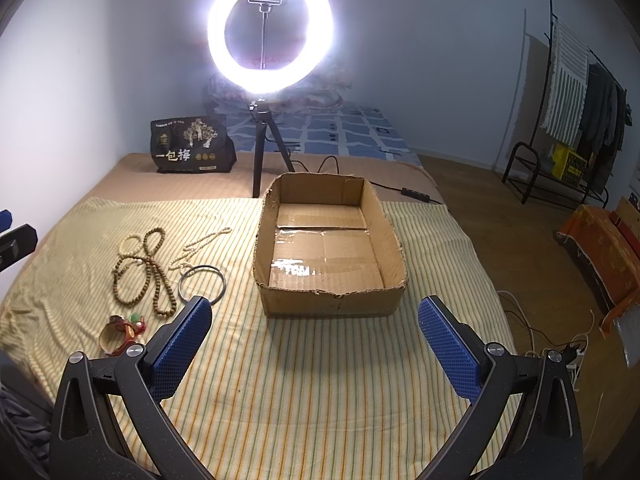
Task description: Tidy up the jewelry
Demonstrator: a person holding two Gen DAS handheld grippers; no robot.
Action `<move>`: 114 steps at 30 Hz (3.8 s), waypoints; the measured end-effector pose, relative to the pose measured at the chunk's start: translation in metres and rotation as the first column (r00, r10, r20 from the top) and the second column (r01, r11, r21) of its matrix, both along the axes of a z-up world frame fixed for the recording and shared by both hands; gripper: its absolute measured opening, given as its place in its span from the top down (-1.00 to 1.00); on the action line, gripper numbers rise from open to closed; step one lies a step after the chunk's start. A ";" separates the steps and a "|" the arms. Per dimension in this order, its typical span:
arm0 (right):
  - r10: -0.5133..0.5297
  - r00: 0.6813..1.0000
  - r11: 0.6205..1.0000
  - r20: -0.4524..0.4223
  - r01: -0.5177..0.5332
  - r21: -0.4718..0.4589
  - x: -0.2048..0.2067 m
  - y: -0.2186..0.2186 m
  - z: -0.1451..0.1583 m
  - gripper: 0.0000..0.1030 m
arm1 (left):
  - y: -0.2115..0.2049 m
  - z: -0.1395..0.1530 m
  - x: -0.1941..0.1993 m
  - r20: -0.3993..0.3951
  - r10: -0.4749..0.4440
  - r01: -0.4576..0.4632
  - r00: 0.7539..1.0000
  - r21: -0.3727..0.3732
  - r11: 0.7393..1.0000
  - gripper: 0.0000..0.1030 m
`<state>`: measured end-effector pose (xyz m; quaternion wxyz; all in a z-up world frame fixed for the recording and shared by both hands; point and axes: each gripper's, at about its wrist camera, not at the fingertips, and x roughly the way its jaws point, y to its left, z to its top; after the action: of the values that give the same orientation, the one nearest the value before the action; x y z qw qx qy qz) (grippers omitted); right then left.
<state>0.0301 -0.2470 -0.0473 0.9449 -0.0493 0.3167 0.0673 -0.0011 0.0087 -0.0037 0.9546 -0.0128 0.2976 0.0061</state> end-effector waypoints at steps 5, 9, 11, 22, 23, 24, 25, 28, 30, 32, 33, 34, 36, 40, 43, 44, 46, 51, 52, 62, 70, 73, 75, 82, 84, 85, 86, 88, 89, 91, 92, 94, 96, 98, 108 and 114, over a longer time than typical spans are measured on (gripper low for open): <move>0.001 1.000 1.000 -0.002 -0.001 0.002 0.000 -0.001 0.001 -0.99 | 0.005 -0.002 -0.001 -0.003 0.004 -0.004 1.000 0.002 1.000 -1.00; 0.003 1.000 1.000 -0.006 -0.003 0.004 0.002 0.000 0.001 -0.99 | 0.010 -0.004 -0.002 -0.008 0.012 -0.012 1.000 0.005 1.000 -1.00; 0.006 1.000 1.000 -0.007 -0.006 0.003 0.002 0.001 0.001 -0.99 | 0.012 -0.004 -0.003 -0.010 0.017 -0.017 1.000 0.007 1.000 -1.00; 0.034 0.999 0.999 -0.010 -0.034 -0.017 0.006 0.008 -0.001 -0.99 | 0.032 -0.008 0.001 -0.047 0.080 -0.079 0.996 0.005 0.997 -1.00; 0.039 0.999 0.999 -0.006 -0.039 -0.021 0.006 0.010 -0.002 -0.99 | 0.034 -0.009 0.002 -0.052 0.086 -0.086 0.995 0.003 0.996 -1.00; 0.045 0.999 0.999 -0.003 -0.045 -0.025 0.005 0.011 -0.002 -0.99 | 0.038 -0.010 0.002 -0.057 0.094 -0.094 0.994 0.003 0.996 -1.00; 0.049 0.999 0.998 0.000 -0.049 -0.031 0.004 0.012 -0.003 -0.99 | 0.041 -0.012 0.003 -0.062 0.102 -0.102 0.993 0.002 0.995 -1.00; 0.079 0.997 0.996 0.003 -0.079 -0.035 0.003 0.017 -0.005 -0.99 | 0.049 -0.017 0.004 -0.087 0.102 -0.103 0.991 -0.007 0.995 -1.00; 0.105 0.994 0.994 0.000 -0.105 -0.027 0.002 0.020 -0.006 -0.99 | 0.053 -0.021 0.005 -0.106 0.102 -0.103 0.989 -0.007 0.995 -1.00; 0.136 0.991 0.990 -0.005 -0.136 -0.018 0.003 0.023 -0.008 -0.99 | 0.055 -0.025 0.006 -0.124 0.096 -0.098 0.988 -0.010 0.995 -1.00; 0.151 0.989 0.988 -0.009 -0.151 -0.015 0.003 0.026 -0.009 -0.99 | 0.055 -0.027 0.006 -0.131 0.094 -0.096 0.987 -0.011 0.995 -1.00; 0.167 0.986 0.986 -0.016 -0.168 -0.014 0.004 0.029 -0.010 -0.99 | 0.056 -0.029 0.006 -0.137 0.091 -0.093 0.986 -0.013 0.996 -1.00; 0.191 0.981 0.981 -0.031 -0.191 -0.013 0.005 0.034 -0.012 -0.99 | 0.057 -0.034 0.007 -0.148 0.084 -0.087 0.985 -0.018 0.996 -1.00; 0.232 0.971 0.972 -0.061 -0.233 -0.012 0.009 0.044 -0.016 -0.99 | 0.060 -0.045 0.014 -0.209 0.065 -0.078 0.976 -0.052 0.996 -0.76; 0.275 0.957 0.961 -0.090 -0.277 -0.014 0.014 0.054 -0.018 -0.99 | 0.062 -0.054 0.018 -0.259 0.045 -0.072 0.965 -0.095 0.993 -0.62; 0.289 0.952 0.956 -0.100 -0.292 -0.011 0.017 0.057 -0.019 -0.99 | 0.063 -0.057 0.019 -0.273 0.040 -0.071 0.961 -0.107 0.992 -0.59; 0.316 0.941 0.948 -0.118 -0.318 0.001 0.020 0.062 -0.019 -0.90 | 0.062 -0.062 0.019 -0.288 0.033 -0.068 0.957 -0.113 0.991 -0.46; 0.369 0.912 0.929 -0.179 -0.365 0.057 0.036 0.074 -0.024 -0.86 | 0.060 -0.073 0.021 -0.322 0.007 -0.052 0.947 -0.131 0.990 -0.29; 0.380 0.906 0.925 -0.187 -0.374 0.068 0.038 0.077 -0.024 -0.84 | 0.060 -0.076 0.022 -0.334 0.001 -0.050 0.943 -0.137 0.989 -0.20; 0.476 0.815 0.880 -0.331 -0.441 0.179 0.090 0.117 -0.049 -0.16 | 0.057 -0.108 0.033 -0.435 -0.043 -0.039 0.900 -0.178 0.983 0.13; 0.525 0.756 0.850 -0.392 -0.486 0.201 0.124 0.157 -0.070 0.18 | 0.055 -0.129 0.040 -0.485 -0.063 -0.043 0.872 -0.205 0.978 0.19; 0.541 0.739 0.839 -0.402 -0.508 0.195 0.132 0.173 -0.077 0.27 | 0.057 -0.136 0.043 -0.502 -0.063 -0.058 0.863 -0.223 0.973 0.23; 0.552 0.724 0.830 -0.413 -0.522 0.196 0.136 0.184 -0.081 0.32 | 0.059 -0.138 0.045 -0.509 -0.061 -0.070 0.858 -0.234 0.970 0.24; 0.553 0.703 0.823 -0.447 -0.546 0.160 0.149 0.206 -0.102 0.46 | 0.061 -0.147 0.052 -0.526 -0.068 -0.076 0.848 -0.246 0.966 0.33; 0.548 0.702 0.825 -0.456 -0.542 0.156 0.153 0.209 -0.105 0.47 | 0.060 -0.150 0.054 -0.530 -0.070 -0.073 0.845 -0.244 0.967 0.37; 0.544 0.702 0.827 -0.459 -0.540 0.153 0.154 0.210 -0.107 0.47 | 0.060 -0.151 0.056 -0.533 -0.070 -0.073 0.843 -0.242 0.968 0.39; 0.541 0.701 0.829 -0.465 -0.539 0.151 0.156 0.211 -0.109 0.47 | 0.060 -0.153 0.057 -0.536 -0.069 -0.074 0.841 -0.240 0.968 0.39; 0.537 0.699 0.830 -0.472 -0.538 0.148 0.159 0.214 -0.114 0.47 | 0.062 -0.156 0.059 -0.541 -0.066 -0.079 0.838 -0.240 0.967 0.40; 0.534 0.699 0.831 -0.475 -0.537 0.145 0.160 0.216 -0.115 0.47 | 0.063 -0.158 0.060 -0.545 -0.065 -0.083 0.836 -0.243 0.966 0.41; 0.528 0.702 0.835 -0.477 -0.533 0.139 0.163 0.218 -0.118 0.47 | 0.064 -0.161 0.062 -0.550 -0.065 -0.087 0.832 -0.245 0.966 0.45; 0.528 0.702 0.835 -0.478 -0.533 0.140 0.166 0.221 -0.119 0.47 | 0.064 -0.162 0.062 -0.553 -0.065 -0.089 0.830 -0.247 0.965 0.46; 0.529 0.700 0.834 -0.480 -0.534 0.141 0.170 0.224 -0.121 0.47 | 0.064 -0.165 0.063 -0.556 -0.067 -0.087 0.828 -0.246 0.965 0.49; 0.528 0.700 0.831 -0.480 -0.542 0.124 0.171 0.227 -0.123 0.47 | 0.063 -0.166 0.064 -0.557 -0.067 -0.084 0.828 -0.240 0.967 0.50; 0.524 0.703 0.830 -0.480 -0.548 0.104 0.170 0.230 -0.126 0.47 | 0.062 -0.168 0.066 -0.558 -0.068 -0.083 0.827 -0.240 0.967 0.50; 0.515 0.719 0.815 -0.466 -0.579 0.006 0.157 0.239 -0.127 0.62 | 0.055 -0.174 0.076 -0.558 -0.068 -0.061 0.827 -0.210 0.976 0.85; 0.526 0.714 0.813 -0.461 -0.582 0.026 0.157 0.236 -0.126 0.78 | 0.056 -0.175 0.079 -0.552 -0.043 -0.069 0.833 -0.180 0.981 0.91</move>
<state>0.1868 -0.0112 -0.1732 0.7769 -0.1823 0.4992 0.3378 0.0784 0.0644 -0.1787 0.8219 -0.1049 0.5598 -0.0126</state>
